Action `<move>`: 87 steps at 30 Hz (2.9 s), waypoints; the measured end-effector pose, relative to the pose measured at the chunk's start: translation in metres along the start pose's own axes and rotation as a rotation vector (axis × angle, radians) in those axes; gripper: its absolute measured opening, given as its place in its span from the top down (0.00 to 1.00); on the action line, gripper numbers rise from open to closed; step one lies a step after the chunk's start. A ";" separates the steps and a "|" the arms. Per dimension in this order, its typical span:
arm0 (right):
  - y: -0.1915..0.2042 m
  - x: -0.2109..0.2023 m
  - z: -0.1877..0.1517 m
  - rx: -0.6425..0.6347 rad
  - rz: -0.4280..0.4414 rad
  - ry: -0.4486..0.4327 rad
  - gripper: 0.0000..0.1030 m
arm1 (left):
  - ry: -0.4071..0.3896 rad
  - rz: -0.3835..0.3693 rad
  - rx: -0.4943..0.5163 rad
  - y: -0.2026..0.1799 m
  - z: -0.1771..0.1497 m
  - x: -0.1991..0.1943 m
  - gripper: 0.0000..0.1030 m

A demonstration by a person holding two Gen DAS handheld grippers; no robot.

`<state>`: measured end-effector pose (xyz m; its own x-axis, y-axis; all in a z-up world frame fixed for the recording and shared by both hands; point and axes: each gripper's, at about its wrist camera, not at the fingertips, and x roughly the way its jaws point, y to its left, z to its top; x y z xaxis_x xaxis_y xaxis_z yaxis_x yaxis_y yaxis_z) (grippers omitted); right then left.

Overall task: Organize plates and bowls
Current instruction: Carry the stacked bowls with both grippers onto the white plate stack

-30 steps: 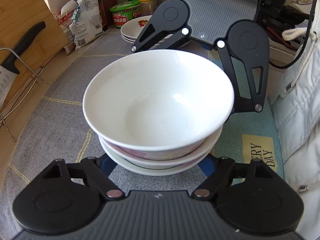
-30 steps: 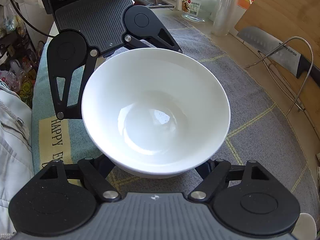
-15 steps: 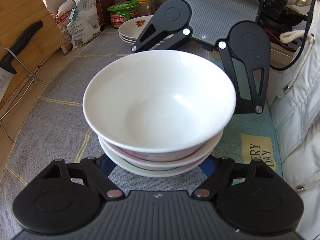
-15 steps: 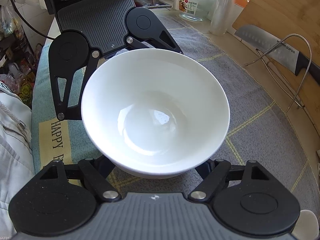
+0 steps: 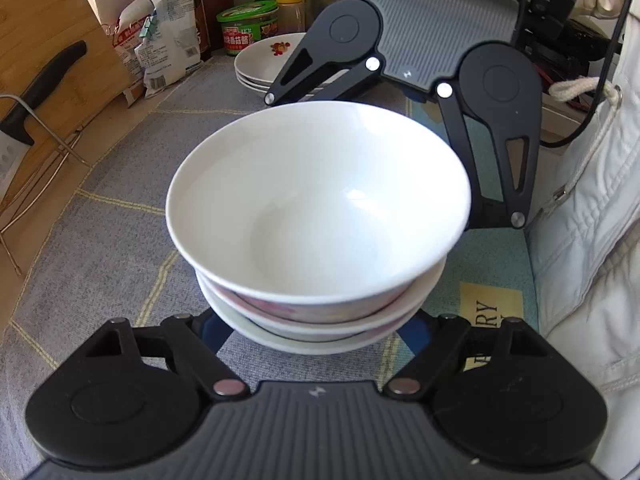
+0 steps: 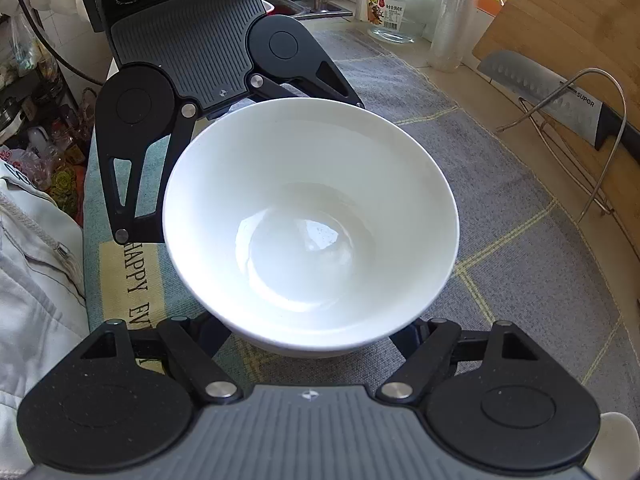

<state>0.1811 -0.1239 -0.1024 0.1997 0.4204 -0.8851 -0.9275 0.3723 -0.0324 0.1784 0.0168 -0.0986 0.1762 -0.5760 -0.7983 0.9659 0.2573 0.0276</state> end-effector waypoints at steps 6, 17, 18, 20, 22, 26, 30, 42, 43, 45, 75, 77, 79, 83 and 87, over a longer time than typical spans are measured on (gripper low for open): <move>-0.001 -0.019 -0.007 -0.025 -0.001 -0.008 0.17 | -0.009 0.021 -0.011 -0.006 0.011 -0.003 0.19; -0.022 -0.062 -0.034 -0.031 -0.024 -0.015 0.17 | -0.039 0.045 0.004 -0.024 0.063 0.008 0.19; -0.023 -0.066 -0.037 -0.033 -0.028 -0.016 0.18 | -0.041 0.044 0.006 -0.025 0.068 0.010 0.19; -0.026 -0.074 -0.045 -0.034 -0.038 -0.014 0.18 | -0.047 0.045 0.015 -0.027 0.078 0.015 0.19; -0.031 -0.082 -0.053 -0.031 -0.046 -0.013 0.18 | -0.052 0.044 0.022 -0.028 0.088 0.021 0.19; -0.042 -0.096 -0.070 -0.024 -0.071 -0.010 0.18 | -0.057 0.042 0.043 -0.031 0.110 0.036 0.19; -0.056 -0.110 -0.087 -0.008 -0.095 -0.006 0.18 | -0.071 0.038 0.069 -0.032 0.133 0.051 0.19; -0.087 -0.134 -0.130 0.036 -0.180 0.031 0.18 | -0.100 0.007 0.146 -0.022 0.184 0.095 0.19; -0.089 -0.134 -0.133 0.039 -0.181 0.036 0.18 | -0.099 0.002 0.149 -0.021 0.186 0.100 0.19; -0.095 -0.134 -0.138 0.048 -0.182 0.046 0.18 | -0.098 -0.002 0.156 -0.020 0.190 0.107 0.19; -0.129 -0.114 -0.159 0.089 -0.146 0.091 0.18 | -0.065 -0.033 0.115 0.001 0.201 0.146 0.19; -0.129 -0.114 -0.159 0.096 -0.143 0.090 0.18 | -0.067 -0.034 0.111 0.002 0.201 0.147 0.19; -0.130 -0.114 -0.160 0.101 -0.144 0.082 0.18 | -0.070 -0.033 0.104 0.002 0.200 0.146 0.19; -0.127 -0.114 -0.160 0.089 -0.161 0.082 0.17 | -0.073 -0.018 0.105 0.000 0.199 0.147 0.18; -0.126 -0.117 -0.159 0.108 -0.161 0.054 0.07 | -0.100 0.019 0.120 -0.005 0.198 0.140 0.09</move>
<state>0.2245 -0.3514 -0.0686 0.3230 0.3038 -0.8963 -0.8448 0.5194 -0.1284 0.2355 -0.2190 -0.0911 0.2063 -0.6476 -0.7335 0.9770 0.1777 0.1180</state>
